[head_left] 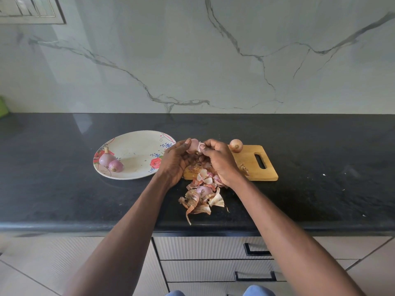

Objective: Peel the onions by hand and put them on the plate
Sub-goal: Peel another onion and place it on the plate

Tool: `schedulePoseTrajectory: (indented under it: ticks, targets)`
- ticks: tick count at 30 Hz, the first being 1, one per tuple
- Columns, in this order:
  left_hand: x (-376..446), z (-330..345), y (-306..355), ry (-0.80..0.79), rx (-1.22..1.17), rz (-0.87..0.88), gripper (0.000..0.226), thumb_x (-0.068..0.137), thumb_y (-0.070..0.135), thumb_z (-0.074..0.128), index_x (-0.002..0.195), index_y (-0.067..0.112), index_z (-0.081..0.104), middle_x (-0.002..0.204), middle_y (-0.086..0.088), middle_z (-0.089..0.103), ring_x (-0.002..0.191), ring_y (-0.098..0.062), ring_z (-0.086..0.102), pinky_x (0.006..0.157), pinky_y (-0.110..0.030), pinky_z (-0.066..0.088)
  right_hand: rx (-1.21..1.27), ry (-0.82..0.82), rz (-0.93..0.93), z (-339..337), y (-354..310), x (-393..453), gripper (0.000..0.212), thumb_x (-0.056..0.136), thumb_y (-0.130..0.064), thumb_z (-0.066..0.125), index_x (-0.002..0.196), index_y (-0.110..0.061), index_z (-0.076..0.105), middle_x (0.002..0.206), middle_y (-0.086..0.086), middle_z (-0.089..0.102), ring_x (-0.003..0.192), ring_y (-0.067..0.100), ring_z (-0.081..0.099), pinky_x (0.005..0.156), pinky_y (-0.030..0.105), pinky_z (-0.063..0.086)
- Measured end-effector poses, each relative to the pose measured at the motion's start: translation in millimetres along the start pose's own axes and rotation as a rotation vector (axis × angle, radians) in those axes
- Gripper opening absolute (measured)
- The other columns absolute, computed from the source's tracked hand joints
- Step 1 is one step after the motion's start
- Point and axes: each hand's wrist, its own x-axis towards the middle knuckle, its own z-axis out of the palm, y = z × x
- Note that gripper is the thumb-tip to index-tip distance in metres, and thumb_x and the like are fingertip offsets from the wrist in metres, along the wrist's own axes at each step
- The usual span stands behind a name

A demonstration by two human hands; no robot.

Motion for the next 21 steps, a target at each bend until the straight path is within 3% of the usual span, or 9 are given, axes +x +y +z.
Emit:
schedulePoseTrajectory:
  ticks: [4, 7, 9, 12, 15, 18, 21]
  targets:
    - [-0.4, 1.1, 0.9, 0.007, 0.026, -0.008, 0.026, 0.102, 0.02, 0.056, 0.114, -0.002, 0.062, 0.1, -0.02, 0.066, 0.08, -0.023, 0.068, 0.069, -0.029, 0.06, 0.246, -0.078, 0.07, -2.3, -3.6, -1.1, 0.016, 0.095, -0.001, 0.055, 0.083, -0.005, 0.063, 0.07, 0.007, 0.061, 0.06, 0.017, 0.055, 0.061, 0.029, 0.048]
    - [-3.5, 3.9, 3.3, -0.007, 0.025, -0.031, 0.025, 0.105, 0.022, 0.051, 0.109, 0.0, 0.063, 0.089, -0.015, 0.068, 0.07, -0.019, 0.068, 0.058, -0.026, 0.056, 0.4, -0.111, 0.139, -2.9, -6.7, -1.4, 0.019, 0.094, 0.001, 0.052, 0.079, -0.008, 0.06, 0.068, 0.007, 0.06, 0.06, 0.017, 0.054, 0.057, 0.027, 0.045]
    - [-3.8, 4.6, 4.2, -0.001, 0.028, -0.041, 0.029, 0.104, 0.026, 0.051, 0.11, 0.001, 0.064, 0.091, -0.016, 0.068, 0.073, -0.021, 0.067, 0.061, -0.03, 0.057, 0.466, -0.131, 0.166, -3.3, -9.0, -2.7, 0.019, 0.094, 0.001, 0.051, 0.079, -0.008, 0.059, 0.068, 0.008, 0.06, 0.06, 0.016, 0.055, 0.055, 0.026, 0.046]
    - [-2.7, 3.8, 4.3, 0.02, 0.0, -0.05, 0.034, 0.104, 0.031, 0.052, 0.111, -0.001, 0.064, 0.101, -0.02, 0.069, 0.084, -0.025, 0.067, 0.08, -0.038, 0.057, 0.556, -0.126, 0.175, -5.3, -10.9, -3.5, 0.019, 0.094, 0.0, 0.048, 0.081, -0.006, 0.061, 0.071, 0.009, 0.062, 0.061, 0.017, 0.057, 0.055, 0.026, 0.047]
    - [-4.1, 5.9, 6.7, 0.033, -0.052, -0.063, 0.034, 0.104, 0.029, 0.053, 0.114, -0.003, 0.059, 0.1, -0.021, 0.069, 0.08, -0.025, 0.07, 0.07, -0.038, 0.061, 0.654, -0.008, 0.202, -9.0, -12.3, -0.5, 0.02, 0.092, -0.001, 0.048, 0.077, -0.005, 0.06, 0.068, 0.009, 0.06, 0.059, 0.019, 0.056, 0.053, 0.027, 0.046]
    - [-5.3, 6.0, 7.0, 0.035, -0.056, -0.059, 0.032, 0.103, 0.026, 0.053, 0.116, -0.003, 0.057, 0.095, -0.019, 0.067, 0.071, -0.023, 0.068, 0.057, -0.032, 0.058, 0.466, 0.106, 0.176, -9.7, -9.5, 2.7, 0.017, 0.086, 0.0, 0.058, 0.071, -0.007, 0.059, 0.057, 0.006, 0.059, 0.053, 0.019, 0.055, 0.047, 0.024, 0.045]
    - [-3.6, 3.5, 4.4, 0.009, -0.015, -0.018, 0.032, 0.098, 0.025, 0.061, 0.116, -0.002, 0.06, 0.102, -0.02, 0.067, 0.084, -0.025, 0.068, 0.071, -0.036, 0.061, 0.114, 0.147, 0.042, -8.5, -3.5, 1.1, 0.017, 0.079, 0.001, 0.068, 0.072, -0.014, 0.062, 0.065, 0.001, 0.064, 0.059, 0.015, 0.059, 0.054, 0.027, 0.051]
